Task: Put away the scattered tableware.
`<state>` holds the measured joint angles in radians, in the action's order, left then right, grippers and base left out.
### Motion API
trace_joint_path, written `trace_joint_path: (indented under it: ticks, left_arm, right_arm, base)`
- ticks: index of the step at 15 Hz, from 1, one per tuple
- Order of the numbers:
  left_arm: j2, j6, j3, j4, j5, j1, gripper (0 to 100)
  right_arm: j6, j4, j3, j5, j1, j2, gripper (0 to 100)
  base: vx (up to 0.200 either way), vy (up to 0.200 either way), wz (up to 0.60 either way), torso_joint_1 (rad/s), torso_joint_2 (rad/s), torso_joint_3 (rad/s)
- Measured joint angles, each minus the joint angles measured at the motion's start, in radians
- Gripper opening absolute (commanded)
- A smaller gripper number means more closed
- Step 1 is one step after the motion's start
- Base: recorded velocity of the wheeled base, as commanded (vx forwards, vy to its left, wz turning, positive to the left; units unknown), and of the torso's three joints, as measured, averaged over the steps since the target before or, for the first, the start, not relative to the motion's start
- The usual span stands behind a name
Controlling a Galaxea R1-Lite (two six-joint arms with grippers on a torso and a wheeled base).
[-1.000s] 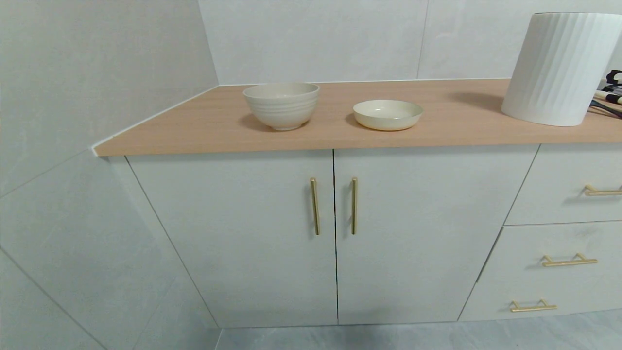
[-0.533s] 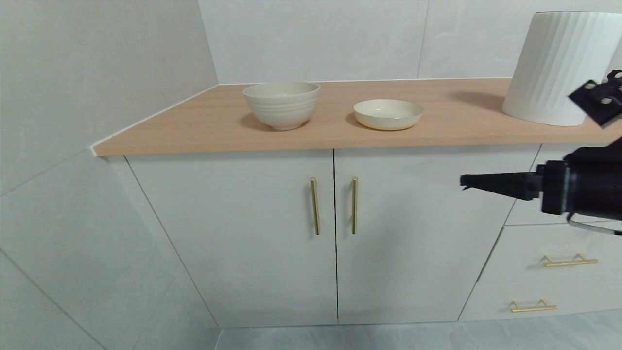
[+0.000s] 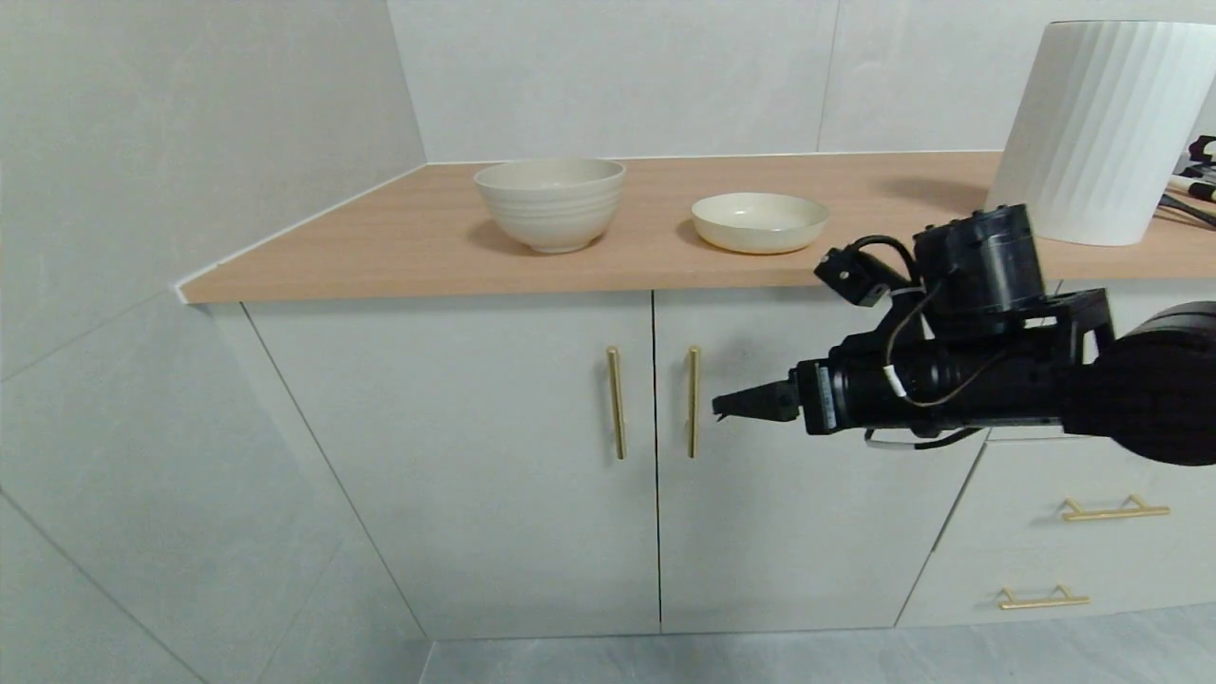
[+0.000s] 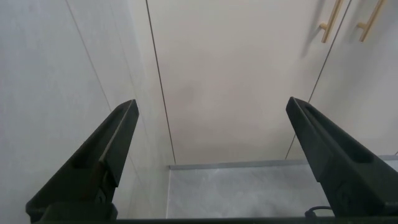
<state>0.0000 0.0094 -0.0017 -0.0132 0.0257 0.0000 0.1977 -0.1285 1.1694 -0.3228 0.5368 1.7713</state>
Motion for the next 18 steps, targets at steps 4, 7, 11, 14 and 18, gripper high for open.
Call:
trace_joint_path:
  ticks: [4, 7, 11, 14, 18]
  left_arm:
    - [0.000, 0.000, -0.001, 0.000, 0.000, 0.000, 100]
    - [0.000, 0.000, -0.001, 0.000, 0.000, 0.000, 100]
    - [0.000, 0.000, -0.001, 0.000, 0.000, 0.000, 100]
    - [0.000, 0.000, -0.001, 0.000, 0.000, 0.000, 100]
    - [0.000, 0.000, -0.001, 0.000, 0.000, 0.000, 100]
  right_arm:
    - [0.002, -0.285, -0.007, 0.004, 0.021, 0.170, 100]
    - [0.005, -0.363, -0.007, 0.004, 0.023, 0.239, 100]
    - [0.039, -0.480, -0.002, 0.004, 0.023, 0.291, 100]
    - [0.062, -0.519, -0.005, 0.002, 0.025, 0.319, 100]
    - [0.100, -0.624, -0.008, 0.002, 0.041, 0.349, 100]
  base:
    - [0.000, 0.000, 0.00, 0.000, 0.00, 0.000]
    - [0.000, 0.000, 0.00, 0.000, 0.00, 0.000]
    - [0.000, 0.000, 0.00, 0.000, 0.00, 0.000]
    - [0.000, 0.000, 0.00, 0.000, 0.00, 0.000]
    - [0.000, 0.000, 0.00, 0.000, 0.00, 0.000]
